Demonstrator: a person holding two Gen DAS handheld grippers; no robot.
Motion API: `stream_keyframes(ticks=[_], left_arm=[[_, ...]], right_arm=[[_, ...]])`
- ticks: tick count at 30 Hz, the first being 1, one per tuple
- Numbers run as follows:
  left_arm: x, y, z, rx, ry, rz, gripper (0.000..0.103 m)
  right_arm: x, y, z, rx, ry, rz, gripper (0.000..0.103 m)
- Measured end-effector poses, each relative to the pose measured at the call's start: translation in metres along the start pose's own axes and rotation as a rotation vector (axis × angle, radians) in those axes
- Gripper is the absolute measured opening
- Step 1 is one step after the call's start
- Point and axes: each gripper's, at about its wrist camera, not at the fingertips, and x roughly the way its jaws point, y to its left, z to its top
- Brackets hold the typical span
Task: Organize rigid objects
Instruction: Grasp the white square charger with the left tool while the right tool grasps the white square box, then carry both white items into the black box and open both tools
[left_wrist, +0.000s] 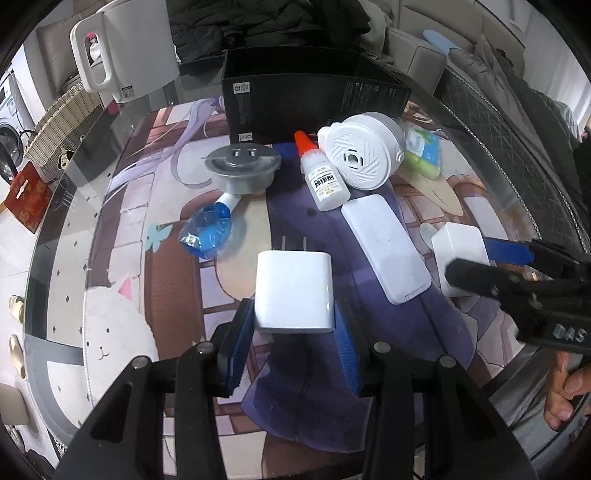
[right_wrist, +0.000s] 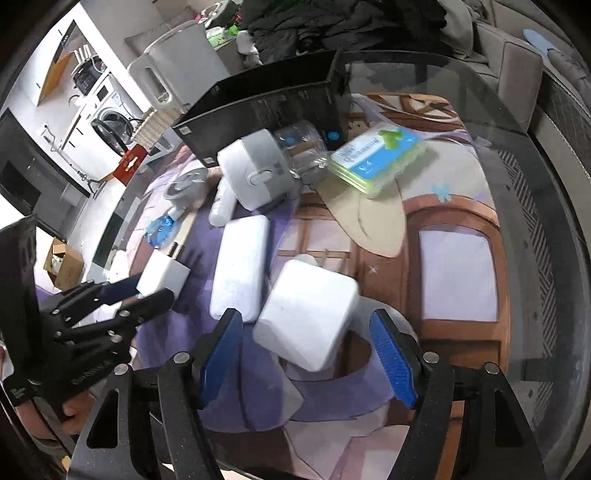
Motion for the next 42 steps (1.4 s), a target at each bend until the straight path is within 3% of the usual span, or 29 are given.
stream_keyframes(ticks=[3,6,8,13,19,26,32,39,42], left_arm=[[0.0,0.0,0.001,-0.006,0.002,-0.011,0.042],[0.0,0.003,0.001,-0.017,0.002,-0.018,0.042],[-0.001,0.003,0.001,-0.016,0.0,-0.019,0.042],[0.001,0.001,0.004,-0.02,-0.004,-0.011,0.05],[0.004,-0.001,0.007,-0.011,-0.015,0.01,0.05],[0.011,-0.002,0.007,0.007,-0.004,0.029,0.041],[0.011,-0.002,0.008,0.014,-0.009,0.041,0.041],[-0.002,-0.005,0.008,0.048,-0.078,0.059,0.041],[-0.01,-0.006,0.01,0.055,-0.117,0.043,0.041]], right_arm=[[0.005,0.003,0.004,-0.02,-0.001,-0.032,0.056],[0.007,-0.002,0.006,-0.05,0.005,-0.047,0.051],[0.003,0.0,0.005,-0.106,-0.023,-0.109,0.047],[0.01,-0.004,0.002,-0.119,-0.009,-0.13,0.047],[0.015,0.002,0.004,-0.167,-0.013,-0.164,0.047],[0.018,0.01,-0.001,-0.208,-0.026,-0.202,0.047],[0.019,0.008,0.0,-0.202,-0.03,-0.197,0.046],[0.016,0.011,-0.003,-0.211,-0.037,-0.162,0.045],[0.009,0.016,-0.004,-0.217,-0.078,-0.157,0.045]])
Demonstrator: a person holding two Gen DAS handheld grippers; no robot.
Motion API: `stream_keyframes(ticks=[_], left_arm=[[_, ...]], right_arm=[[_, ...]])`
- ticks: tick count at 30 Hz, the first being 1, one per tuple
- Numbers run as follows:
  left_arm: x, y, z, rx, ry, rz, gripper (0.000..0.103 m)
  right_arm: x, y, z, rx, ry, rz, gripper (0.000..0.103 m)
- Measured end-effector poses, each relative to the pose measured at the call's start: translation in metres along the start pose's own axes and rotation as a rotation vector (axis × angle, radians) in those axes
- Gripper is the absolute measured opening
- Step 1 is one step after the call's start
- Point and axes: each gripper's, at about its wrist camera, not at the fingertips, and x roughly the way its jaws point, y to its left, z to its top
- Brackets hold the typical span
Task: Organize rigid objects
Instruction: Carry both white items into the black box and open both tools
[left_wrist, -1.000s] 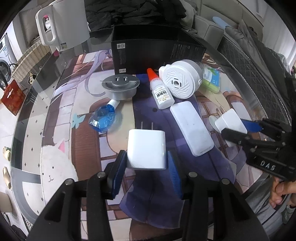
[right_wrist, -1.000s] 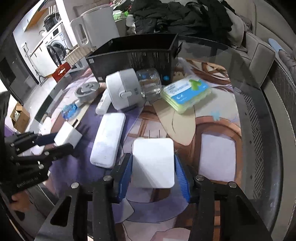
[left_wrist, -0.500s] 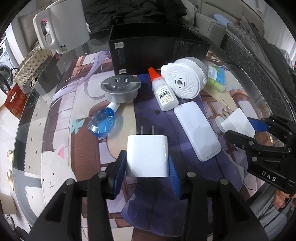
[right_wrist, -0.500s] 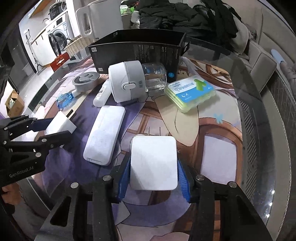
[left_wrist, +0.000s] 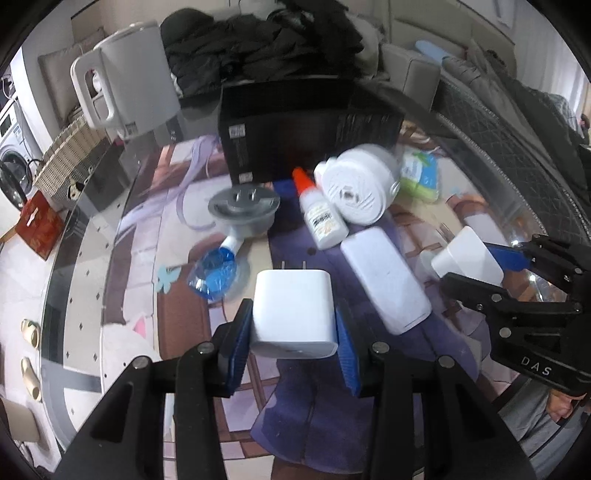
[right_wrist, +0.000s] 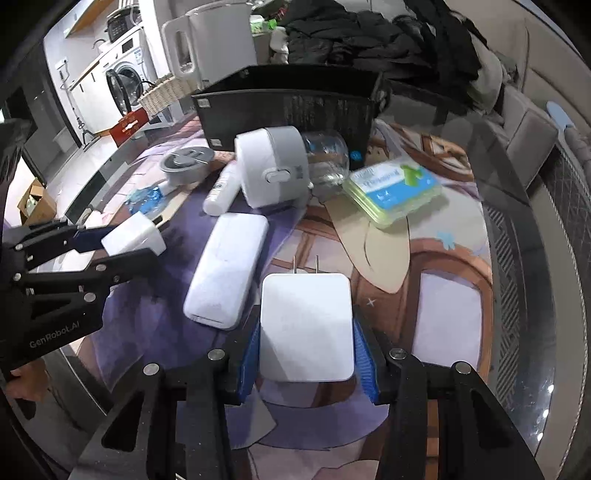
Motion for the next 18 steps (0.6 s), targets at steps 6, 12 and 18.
stream_keyframes(ticks=[6,12,18], left_arm=[[-0.025,0.004,0.007,0.008,-0.138,0.015,0.041],[-0.059,0.005,0.011,0.02,-0.321,0.047,0.041],[-0.08,0.005,0.011,0.03,-0.434,0.073,0.041]], right_arm=[[-0.034,0.003,0.005,0.021,-0.164,0.018,0.045],[-0.079,0.007,0.004,0.022,-0.394,0.0,0.045],[-0.112,0.019,0.001,-0.01,-0.556,-0.025,0.045]])
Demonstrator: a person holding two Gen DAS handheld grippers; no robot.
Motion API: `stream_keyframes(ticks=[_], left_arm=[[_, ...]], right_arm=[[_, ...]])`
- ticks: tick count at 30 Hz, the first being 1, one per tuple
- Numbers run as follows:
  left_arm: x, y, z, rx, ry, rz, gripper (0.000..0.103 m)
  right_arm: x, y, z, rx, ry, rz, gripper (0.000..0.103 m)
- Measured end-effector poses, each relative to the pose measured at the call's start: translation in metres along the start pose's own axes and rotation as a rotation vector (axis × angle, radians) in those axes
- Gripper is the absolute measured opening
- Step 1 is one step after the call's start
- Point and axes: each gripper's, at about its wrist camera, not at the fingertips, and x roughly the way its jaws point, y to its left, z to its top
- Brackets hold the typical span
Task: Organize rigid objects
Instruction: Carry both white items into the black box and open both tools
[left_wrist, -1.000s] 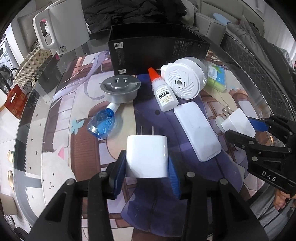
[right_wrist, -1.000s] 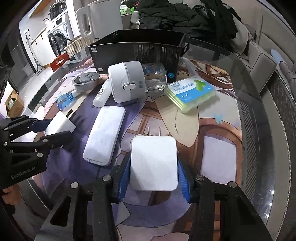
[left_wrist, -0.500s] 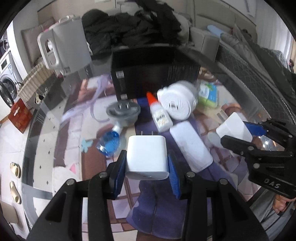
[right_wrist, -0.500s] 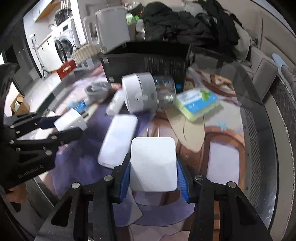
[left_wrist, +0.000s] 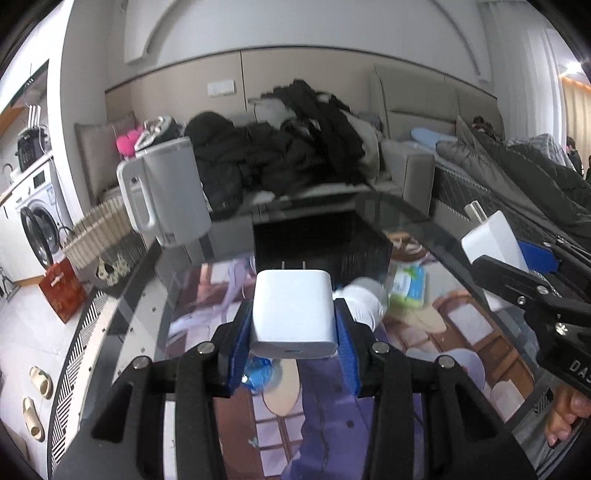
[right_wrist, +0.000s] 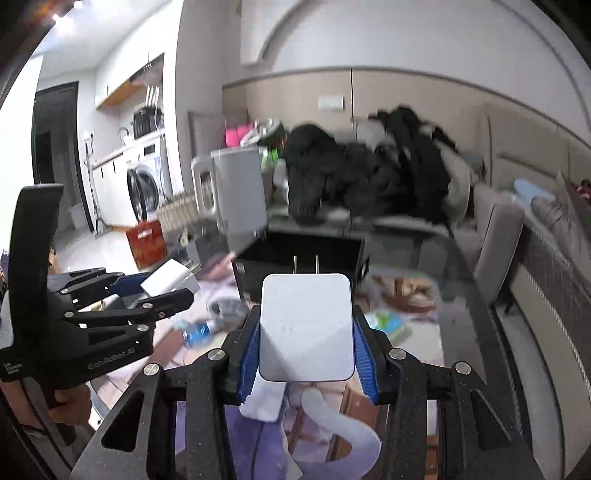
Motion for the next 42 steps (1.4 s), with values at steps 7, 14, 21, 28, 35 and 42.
stream_keyframes(ticks=[7,14,21,28,35,42], left_arm=[[-0.019,0.003,0.02,-0.027,-0.126,-0.021,0.041],[-0.014,0.013,0.049,-0.06,-0.197,-0.007,0.041],[0.012,0.015,0.07,-0.071,-0.215,-0.001,0.041],[0.052,0.026,0.084,-0.138,-0.185,0.04,0.041],[0.091,0.029,0.088,-0.14,-0.154,0.068,0.041],[0.131,0.031,0.084,-0.15,-0.021,0.022,0.041]], right_arm=[[-0.023,0.011,0.014,-0.017,-0.113,0.003,0.045],[-0.026,0.015,0.047,-0.028,-0.201,0.004,0.045],[0.002,0.012,0.079,-0.009,-0.197,0.002,0.045],[0.059,-0.004,0.102,0.012,-0.146,-0.007,0.045],[0.122,-0.027,0.109,0.089,-0.031,-0.006,0.045],[0.171,-0.047,0.104,0.156,0.097,0.014,0.045]])
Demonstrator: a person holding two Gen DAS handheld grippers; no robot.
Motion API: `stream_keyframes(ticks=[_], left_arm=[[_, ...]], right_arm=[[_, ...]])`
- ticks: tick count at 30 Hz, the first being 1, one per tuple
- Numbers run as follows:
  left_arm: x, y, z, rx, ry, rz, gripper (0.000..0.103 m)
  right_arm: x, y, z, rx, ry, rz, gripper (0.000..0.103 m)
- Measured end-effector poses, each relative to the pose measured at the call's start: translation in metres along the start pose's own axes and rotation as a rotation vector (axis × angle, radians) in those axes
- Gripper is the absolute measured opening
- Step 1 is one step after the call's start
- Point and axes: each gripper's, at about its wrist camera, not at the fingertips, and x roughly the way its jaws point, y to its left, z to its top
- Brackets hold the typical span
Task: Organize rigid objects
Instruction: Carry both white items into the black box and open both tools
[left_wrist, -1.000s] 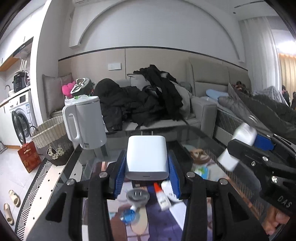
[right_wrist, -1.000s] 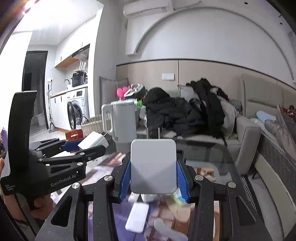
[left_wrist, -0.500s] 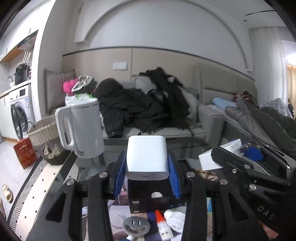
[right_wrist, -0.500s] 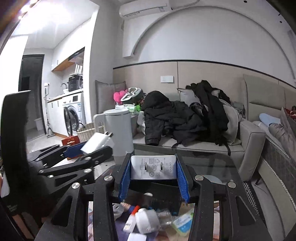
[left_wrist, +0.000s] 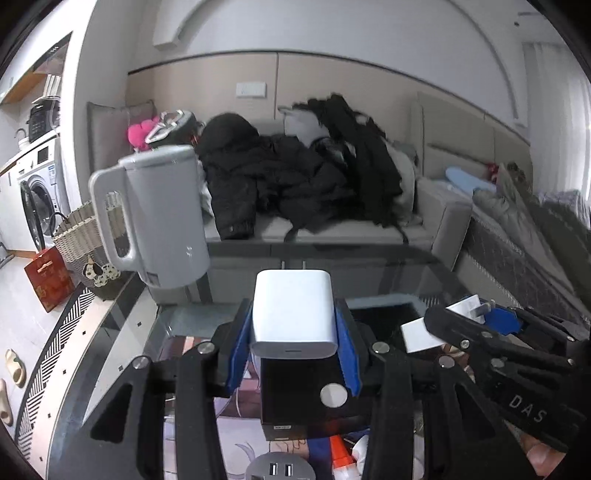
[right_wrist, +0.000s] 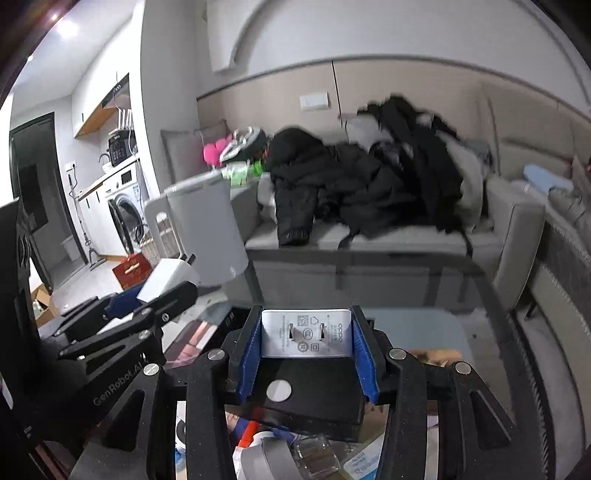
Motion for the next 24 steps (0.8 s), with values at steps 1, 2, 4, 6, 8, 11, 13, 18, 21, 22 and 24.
stream_keyframes(ticks=[1,2,4,6,8,11,13,18,21,22,24], left_arm=[[0.004,-0.001,-0.001,0.0,0.019,-0.009,0.041],[0.009,-0.002,-0.002,-0.001,0.048,-0.019,0.041],[0.019,-0.004,-0.003,0.0,0.099,-0.036,0.041],[0.024,-0.008,-0.006,0.009,0.129,-0.046,0.04],[0.028,-0.012,-0.01,0.023,0.152,-0.034,0.041],[0.033,-0.013,-0.012,0.02,0.187,-0.028,0.041],[0.037,-0.013,-0.013,0.017,0.21,-0.029,0.041],[0.039,-0.013,-0.016,0.004,0.233,-0.058,0.04],[0.038,-0.012,-0.014,-0.007,0.235,-0.066,0.043],[0.037,-0.011,-0.014,-0.008,0.237,-0.067,0.045],[0.034,-0.008,-0.012,-0.012,0.229,-0.05,0.058]], right_arm=[[0.005,-0.001,-0.001,0.005,0.018,0.002,0.045],[0.012,-0.004,-0.003,0.014,0.043,0.008,0.045],[0.026,-0.008,-0.007,0.028,0.097,0.015,0.045],[0.036,-0.009,-0.012,0.03,0.145,0.028,0.045],[0.045,-0.01,-0.017,0.035,0.185,0.02,0.045],[0.054,-0.013,-0.026,0.063,0.232,0.027,0.045],[0.059,-0.015,-0.03,0.072,0.258,0.029,0.045],[0.061,-0.018,-0.036,0.085,0.285,0.034,0.045],[0.059,-0.02,-0.037,0.085,0.284,0.039,0.045],[0.058,-0.02,-0.037,0.086,0.281,0.043,0.045],[0.055,-0.02,-0.036,0.083,0.277,0.05,0.045]])
